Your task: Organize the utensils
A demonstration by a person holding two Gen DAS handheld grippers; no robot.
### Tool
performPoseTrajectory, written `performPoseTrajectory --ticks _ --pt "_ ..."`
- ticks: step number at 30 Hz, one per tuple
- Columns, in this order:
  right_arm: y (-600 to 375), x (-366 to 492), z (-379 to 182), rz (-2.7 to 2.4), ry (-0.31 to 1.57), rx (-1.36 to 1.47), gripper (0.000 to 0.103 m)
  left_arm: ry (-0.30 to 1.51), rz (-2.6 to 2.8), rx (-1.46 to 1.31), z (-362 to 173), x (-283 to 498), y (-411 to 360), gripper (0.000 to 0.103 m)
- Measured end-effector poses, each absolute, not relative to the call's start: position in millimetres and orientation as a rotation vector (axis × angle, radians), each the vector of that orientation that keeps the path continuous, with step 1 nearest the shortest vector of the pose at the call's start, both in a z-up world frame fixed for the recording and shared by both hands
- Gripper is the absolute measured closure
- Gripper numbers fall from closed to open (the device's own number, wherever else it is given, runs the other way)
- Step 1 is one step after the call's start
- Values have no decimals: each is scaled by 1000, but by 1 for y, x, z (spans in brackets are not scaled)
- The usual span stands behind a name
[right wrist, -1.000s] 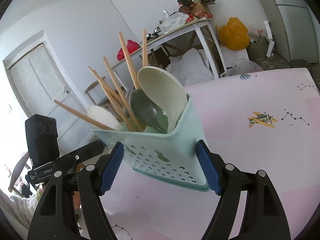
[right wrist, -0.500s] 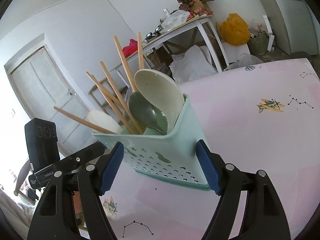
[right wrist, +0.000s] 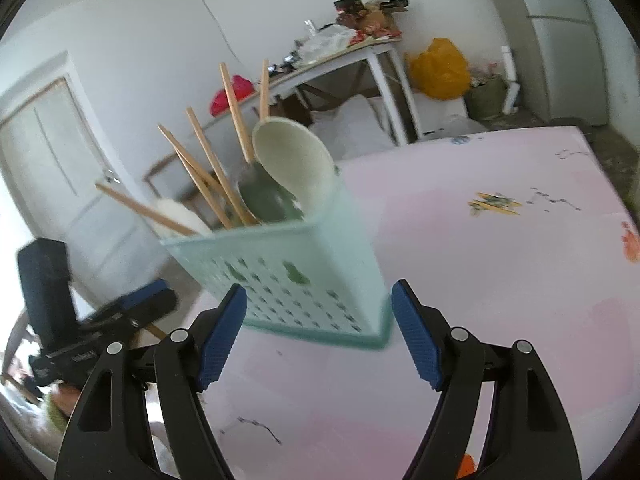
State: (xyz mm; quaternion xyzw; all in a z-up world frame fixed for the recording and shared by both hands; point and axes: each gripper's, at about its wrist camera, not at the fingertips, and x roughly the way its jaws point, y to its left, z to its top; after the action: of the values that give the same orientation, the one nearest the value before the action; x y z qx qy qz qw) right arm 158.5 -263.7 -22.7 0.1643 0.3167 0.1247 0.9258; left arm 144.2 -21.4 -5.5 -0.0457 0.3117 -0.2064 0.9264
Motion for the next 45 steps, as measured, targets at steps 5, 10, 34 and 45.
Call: performPoseTrajectory --ticks 5,10,34,45 --pt "-247 138 -21 118 659 218 17 673 -310 -59 -9 134 -18 9" --pt "-228 119 -24 -9 661 136 8 666 -226 -43 -8 126 -15 8" --pt "-202 76 -5 -205 663 91 7 693 -60 67 17 94 -26 8" --pt "-212 63 0 -252 677 113 7 734 -112 87 17 84 -37 8"
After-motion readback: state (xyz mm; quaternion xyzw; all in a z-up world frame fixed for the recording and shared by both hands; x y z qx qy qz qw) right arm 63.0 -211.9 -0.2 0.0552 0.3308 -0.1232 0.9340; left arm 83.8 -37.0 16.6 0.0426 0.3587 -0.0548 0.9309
